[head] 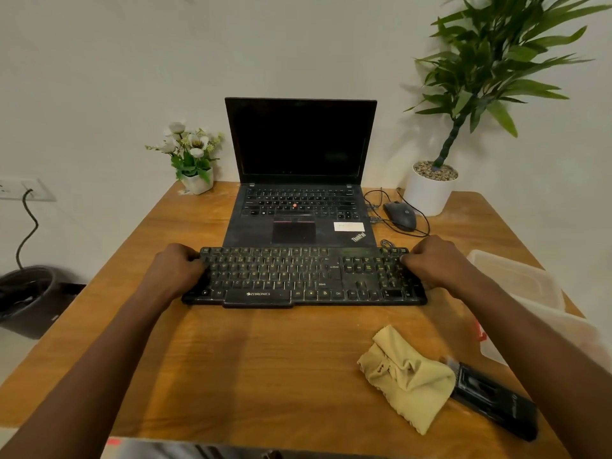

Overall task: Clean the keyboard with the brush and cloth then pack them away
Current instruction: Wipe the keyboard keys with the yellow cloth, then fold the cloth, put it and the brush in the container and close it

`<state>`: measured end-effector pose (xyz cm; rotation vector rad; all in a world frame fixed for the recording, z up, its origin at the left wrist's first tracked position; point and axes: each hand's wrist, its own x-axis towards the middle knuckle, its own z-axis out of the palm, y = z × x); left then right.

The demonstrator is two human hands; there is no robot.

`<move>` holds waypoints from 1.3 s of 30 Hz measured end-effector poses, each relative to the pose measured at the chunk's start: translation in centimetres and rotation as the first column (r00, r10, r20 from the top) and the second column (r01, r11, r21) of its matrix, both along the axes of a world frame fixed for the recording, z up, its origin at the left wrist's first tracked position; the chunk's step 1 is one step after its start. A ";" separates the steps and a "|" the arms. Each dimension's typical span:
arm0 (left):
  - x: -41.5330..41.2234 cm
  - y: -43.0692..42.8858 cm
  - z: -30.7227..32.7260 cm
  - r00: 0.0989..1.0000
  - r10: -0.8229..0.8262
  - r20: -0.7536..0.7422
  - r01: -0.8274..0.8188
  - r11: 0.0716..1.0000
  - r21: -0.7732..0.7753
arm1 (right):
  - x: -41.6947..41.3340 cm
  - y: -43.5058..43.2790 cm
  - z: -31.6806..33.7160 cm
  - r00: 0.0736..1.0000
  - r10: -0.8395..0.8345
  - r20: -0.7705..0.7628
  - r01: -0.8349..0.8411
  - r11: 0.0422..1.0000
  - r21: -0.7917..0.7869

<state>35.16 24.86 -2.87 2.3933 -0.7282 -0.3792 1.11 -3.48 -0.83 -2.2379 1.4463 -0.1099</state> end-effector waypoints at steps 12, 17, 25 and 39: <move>0.2 -0.2 -0.5 0.999 -0.013 0.044 0.013 1.000 0.005 | 0.4 0.6 0.2 1.000 0.020 -0.021 -0.021 0.999 -0.030; 0.3 -0.2 -0.7 0.999 -0.014 0.038 0.013 1.000 0.023 | 0.2 0.5 0.0 0.999 0.039 -0.031 -0.040 0.998 -0.045; 0.0 -0.4 -0.5 0.997 -0.020 0.074 0.017 0.999 0.048 | 0.2 0.3 0.0 0.998 0.051 -0.028 -0.053 0.996 -0.069; -1.9 0.4 -0.3 0.945 -0.007 0.327 -0.006 0.999 0.039 | -0.7 0.8 0.9 0.999 0.049 -0.019 -0.051 0.988 -0.146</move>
